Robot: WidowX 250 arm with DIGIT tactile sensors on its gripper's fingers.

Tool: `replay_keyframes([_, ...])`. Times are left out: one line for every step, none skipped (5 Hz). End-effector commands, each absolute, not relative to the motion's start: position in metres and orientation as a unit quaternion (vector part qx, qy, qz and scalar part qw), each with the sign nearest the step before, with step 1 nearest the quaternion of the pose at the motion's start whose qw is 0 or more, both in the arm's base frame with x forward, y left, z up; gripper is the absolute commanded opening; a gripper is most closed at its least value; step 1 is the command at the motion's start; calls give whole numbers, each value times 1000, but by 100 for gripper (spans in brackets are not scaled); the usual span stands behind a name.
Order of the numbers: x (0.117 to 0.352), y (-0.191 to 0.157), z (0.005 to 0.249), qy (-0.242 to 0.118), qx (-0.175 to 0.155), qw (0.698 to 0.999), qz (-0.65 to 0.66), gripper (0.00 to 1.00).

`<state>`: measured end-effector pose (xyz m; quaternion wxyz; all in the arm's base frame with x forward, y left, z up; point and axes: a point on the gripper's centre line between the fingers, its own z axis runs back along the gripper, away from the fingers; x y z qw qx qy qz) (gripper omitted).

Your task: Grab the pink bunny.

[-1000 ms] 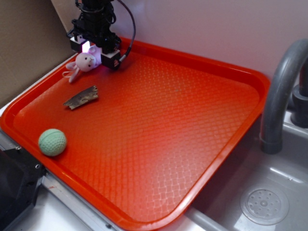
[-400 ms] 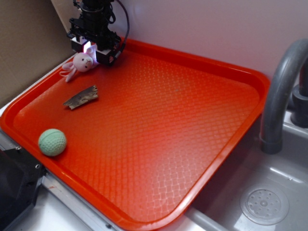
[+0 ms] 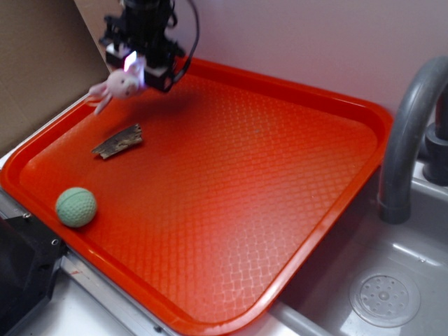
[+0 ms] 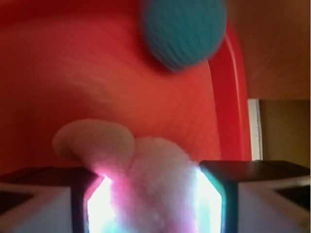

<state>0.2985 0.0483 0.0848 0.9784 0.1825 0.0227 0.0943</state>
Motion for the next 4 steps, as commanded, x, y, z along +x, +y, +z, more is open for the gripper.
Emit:
replay_keyframes([265,-36,167,-72,93,993,-15,0])
replay_keyframes([252,-56,189,-79,48,995,-34,0])
replay_keyframes([248,-62,193,-87,11,994,-63,0])
replay_keyframes([252,-62,186,-72,0,995,-73,0])
